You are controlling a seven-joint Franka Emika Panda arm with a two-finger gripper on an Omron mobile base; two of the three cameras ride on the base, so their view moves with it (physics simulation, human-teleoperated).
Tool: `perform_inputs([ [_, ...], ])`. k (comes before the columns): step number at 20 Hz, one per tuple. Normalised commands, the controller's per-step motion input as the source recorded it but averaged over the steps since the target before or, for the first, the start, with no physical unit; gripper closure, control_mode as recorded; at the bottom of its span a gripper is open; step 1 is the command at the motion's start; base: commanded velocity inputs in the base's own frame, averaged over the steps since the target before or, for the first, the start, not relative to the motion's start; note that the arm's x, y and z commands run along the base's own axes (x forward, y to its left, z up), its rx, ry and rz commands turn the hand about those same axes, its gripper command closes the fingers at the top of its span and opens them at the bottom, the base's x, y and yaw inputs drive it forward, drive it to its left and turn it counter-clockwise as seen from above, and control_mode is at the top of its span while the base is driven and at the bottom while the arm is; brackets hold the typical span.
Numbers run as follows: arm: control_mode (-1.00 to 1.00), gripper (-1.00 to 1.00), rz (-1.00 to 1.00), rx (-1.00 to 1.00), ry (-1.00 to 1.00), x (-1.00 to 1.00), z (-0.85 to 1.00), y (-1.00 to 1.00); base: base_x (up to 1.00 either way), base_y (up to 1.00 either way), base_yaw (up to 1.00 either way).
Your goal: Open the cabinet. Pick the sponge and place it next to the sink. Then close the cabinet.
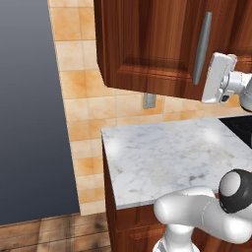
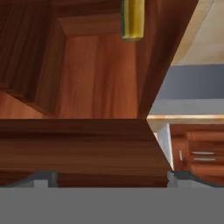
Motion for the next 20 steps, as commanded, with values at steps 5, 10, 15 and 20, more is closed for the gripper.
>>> perform_inputs([
  [5, -1.0, -1.0, 0.11, 0.0, -0.12, -0.68, 0.0, 0.58, 0.0, 0.0, 0.0],
  [10, -1.0, -1.0, 0.02, 0.0, -0.08, -0.04, 0.0, 0.78, 0.0, 0.0, 0.0],
  [15, -1.0, -1.0, 0.02, 0.0, -0.06, -0.36, 0.06, 0.73, 0.0, 0.0, 0.0],
  [20, -1.0, -1.0, 0.07, 0.0, -0.07, -0.73, 0.24, 0.7, 0.0, 0.0, 0.0],
])
